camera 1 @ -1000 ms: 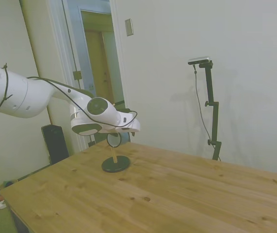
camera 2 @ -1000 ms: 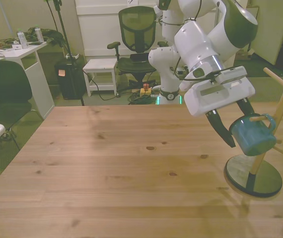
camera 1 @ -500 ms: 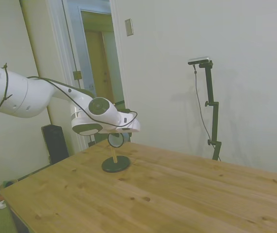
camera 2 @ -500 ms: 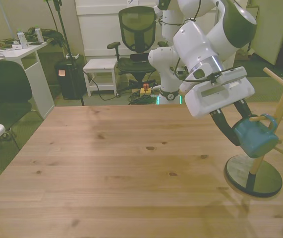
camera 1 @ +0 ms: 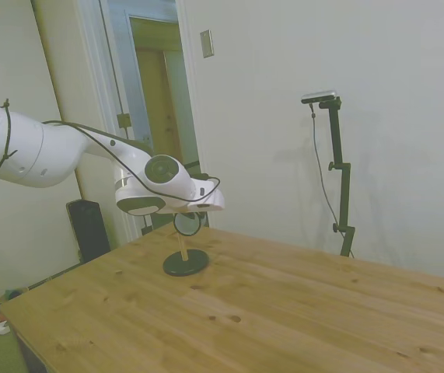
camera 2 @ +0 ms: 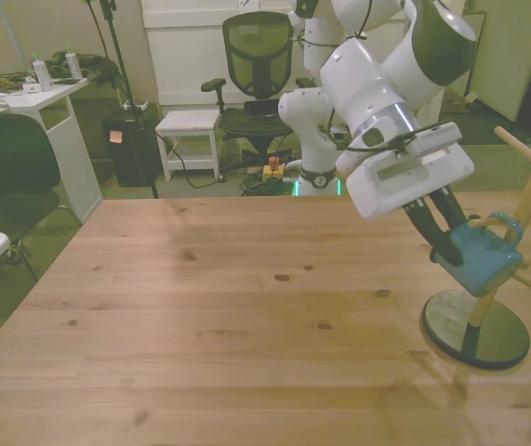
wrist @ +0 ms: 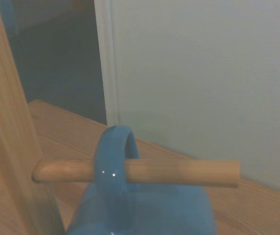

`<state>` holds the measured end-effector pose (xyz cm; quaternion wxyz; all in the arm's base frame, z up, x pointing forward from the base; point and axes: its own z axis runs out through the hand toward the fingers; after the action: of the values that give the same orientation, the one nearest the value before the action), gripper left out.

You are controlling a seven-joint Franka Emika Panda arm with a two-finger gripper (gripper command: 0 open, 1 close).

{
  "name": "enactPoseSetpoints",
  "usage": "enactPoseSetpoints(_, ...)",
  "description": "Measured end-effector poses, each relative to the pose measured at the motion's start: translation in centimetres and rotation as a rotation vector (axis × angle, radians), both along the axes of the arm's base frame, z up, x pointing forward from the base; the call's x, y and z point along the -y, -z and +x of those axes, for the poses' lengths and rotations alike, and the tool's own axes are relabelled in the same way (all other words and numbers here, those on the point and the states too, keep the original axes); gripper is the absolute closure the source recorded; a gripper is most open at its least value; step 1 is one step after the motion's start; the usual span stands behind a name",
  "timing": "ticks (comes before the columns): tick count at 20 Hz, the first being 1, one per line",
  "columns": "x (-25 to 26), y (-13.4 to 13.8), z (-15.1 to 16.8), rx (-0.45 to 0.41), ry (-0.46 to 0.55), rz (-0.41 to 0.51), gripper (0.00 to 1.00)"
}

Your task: Unload the mug

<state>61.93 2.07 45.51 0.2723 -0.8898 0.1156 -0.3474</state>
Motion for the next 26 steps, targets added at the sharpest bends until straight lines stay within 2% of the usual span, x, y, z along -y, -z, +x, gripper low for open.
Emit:
enactPoseSetpoints(13,0.3,-0.3,-0.3,0.006,-0.021,0.012,1.00)
enactPoseSetpoints(26,2.4,-3.0,-0.9,0.036,-0.003,0.047,1.00)
